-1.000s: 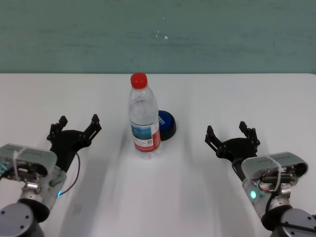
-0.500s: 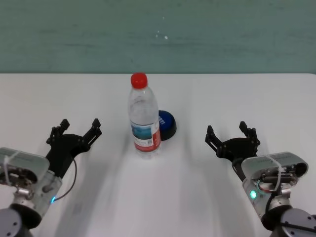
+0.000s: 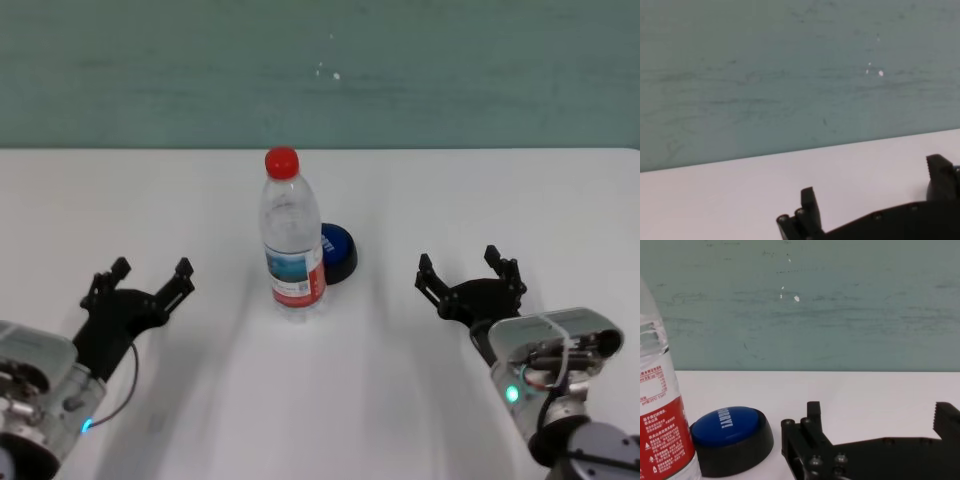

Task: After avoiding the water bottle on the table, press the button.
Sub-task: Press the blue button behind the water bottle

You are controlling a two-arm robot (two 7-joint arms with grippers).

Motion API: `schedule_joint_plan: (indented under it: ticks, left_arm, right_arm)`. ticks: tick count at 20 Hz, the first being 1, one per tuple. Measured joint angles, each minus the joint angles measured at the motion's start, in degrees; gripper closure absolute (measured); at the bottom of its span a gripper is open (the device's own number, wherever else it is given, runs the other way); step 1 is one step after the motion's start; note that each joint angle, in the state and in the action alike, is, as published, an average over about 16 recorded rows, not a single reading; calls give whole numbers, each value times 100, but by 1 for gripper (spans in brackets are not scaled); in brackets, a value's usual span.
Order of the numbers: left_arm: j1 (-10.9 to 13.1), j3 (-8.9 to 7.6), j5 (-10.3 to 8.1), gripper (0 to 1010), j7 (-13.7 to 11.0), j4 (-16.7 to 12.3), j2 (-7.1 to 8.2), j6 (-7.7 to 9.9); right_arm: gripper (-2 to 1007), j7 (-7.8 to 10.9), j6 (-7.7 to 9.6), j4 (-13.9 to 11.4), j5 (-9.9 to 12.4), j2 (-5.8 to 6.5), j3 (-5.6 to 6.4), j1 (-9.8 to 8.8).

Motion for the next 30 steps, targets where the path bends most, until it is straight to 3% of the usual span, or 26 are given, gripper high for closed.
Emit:
schedule_joint_plan:
  ticks: [14,21,30]
  left_arm:
    - [555,-133,-69,0,-301,-475,263,-352]
    - [771,-68,-51,0,-392,-684,350,-440]
    - [839,72,14,0,-408,-767,374,-470]
  right_arm:
    - [1,0,0,0,0,0,0,0]
    - [1,0,0,0,0,-1,0,0]
    - [1,0,0,0,0,-1,0,0]
